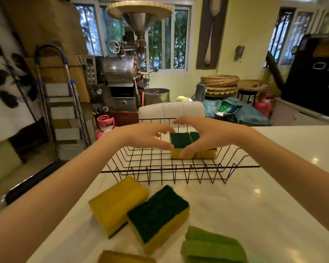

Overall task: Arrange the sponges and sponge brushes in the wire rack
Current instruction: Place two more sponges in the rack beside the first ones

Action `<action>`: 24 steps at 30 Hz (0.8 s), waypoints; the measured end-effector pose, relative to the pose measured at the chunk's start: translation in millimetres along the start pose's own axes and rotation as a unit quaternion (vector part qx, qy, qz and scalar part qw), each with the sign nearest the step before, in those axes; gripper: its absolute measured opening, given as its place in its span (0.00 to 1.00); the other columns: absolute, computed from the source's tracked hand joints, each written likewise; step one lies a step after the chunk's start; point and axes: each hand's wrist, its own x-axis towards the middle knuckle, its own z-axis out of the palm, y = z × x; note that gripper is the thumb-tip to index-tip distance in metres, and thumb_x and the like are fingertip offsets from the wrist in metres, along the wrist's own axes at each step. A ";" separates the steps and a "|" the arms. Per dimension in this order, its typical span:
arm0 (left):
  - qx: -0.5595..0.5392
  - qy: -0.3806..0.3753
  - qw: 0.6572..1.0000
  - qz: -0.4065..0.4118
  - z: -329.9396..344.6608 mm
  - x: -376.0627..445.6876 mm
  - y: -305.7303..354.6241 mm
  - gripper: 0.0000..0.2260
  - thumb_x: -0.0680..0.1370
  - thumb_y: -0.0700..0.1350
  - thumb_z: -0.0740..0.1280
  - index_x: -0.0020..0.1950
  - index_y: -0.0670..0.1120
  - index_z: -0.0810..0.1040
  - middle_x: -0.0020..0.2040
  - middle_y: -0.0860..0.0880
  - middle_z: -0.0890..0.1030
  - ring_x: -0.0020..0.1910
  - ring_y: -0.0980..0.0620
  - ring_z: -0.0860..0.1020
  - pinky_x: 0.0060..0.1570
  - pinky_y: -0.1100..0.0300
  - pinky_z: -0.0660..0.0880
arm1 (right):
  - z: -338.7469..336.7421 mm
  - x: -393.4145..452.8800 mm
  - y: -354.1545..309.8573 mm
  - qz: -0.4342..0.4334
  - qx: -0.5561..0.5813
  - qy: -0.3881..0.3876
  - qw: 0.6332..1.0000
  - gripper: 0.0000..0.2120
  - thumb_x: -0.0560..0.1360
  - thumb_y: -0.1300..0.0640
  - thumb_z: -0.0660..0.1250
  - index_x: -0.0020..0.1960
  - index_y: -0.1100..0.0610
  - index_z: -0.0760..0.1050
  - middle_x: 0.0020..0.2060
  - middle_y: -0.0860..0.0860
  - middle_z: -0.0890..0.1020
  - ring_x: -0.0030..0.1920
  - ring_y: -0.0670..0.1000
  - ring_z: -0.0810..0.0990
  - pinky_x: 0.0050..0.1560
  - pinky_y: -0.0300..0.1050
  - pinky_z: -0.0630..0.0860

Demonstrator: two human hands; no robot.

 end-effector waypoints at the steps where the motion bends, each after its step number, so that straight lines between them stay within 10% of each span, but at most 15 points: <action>1: 0.001 0.021 1.000 0.009 3.1 -11.0 -0.1 0.26 0.73 0.54 0.63 0.70 0.54 0.60 0.71 0.52 0.66 0.68 0.53 0.66 0.63 0.58 0.63 | 4.2 -8.4 -10.6 -0.019 0.006 0.001 1.000 0.40 0.67 0.46 0.72 0.72 0.46 0.54 0.72 0.45 0.62 0.70 0.48 0.61 0.63 0.41 0.59; 9: -0.033 0.251 0.964 0.076 50.7 -105.9 -15.3 0.24 0.66 0.63 0.66 0.61 0.62 0.68 0.59 0.66 0.72 0.59 0.69 0.70 0.56 0.70 0.66 | 48.6 -65.7 -59.2 -0.111 0.012 -0.009 0.994 0.39 0.67 0.45 0.71 0.71 0.43 0.54 0.71 0.39 0.61 0.62 0.34 0.58 0.62 0.33 0.57; 24: -0.027 0.215 0.976 -0.034 108.0 -149.7 -44.3 0.21 0.65 0.64 0.66 0.56 0.59 0.73 0.62 0.60 0.71 0.62 0.61 0.66 0.63 0.61 0.64 | 100.1 -52.6 -62.1 -0.108 -0.051 -0.108 0.987 0.24 0.65 0.53 0.72 0.58 0.47 0.68 0.57 0.48 0.72 0.54 0.48 0.71 0.54 0.44 0.73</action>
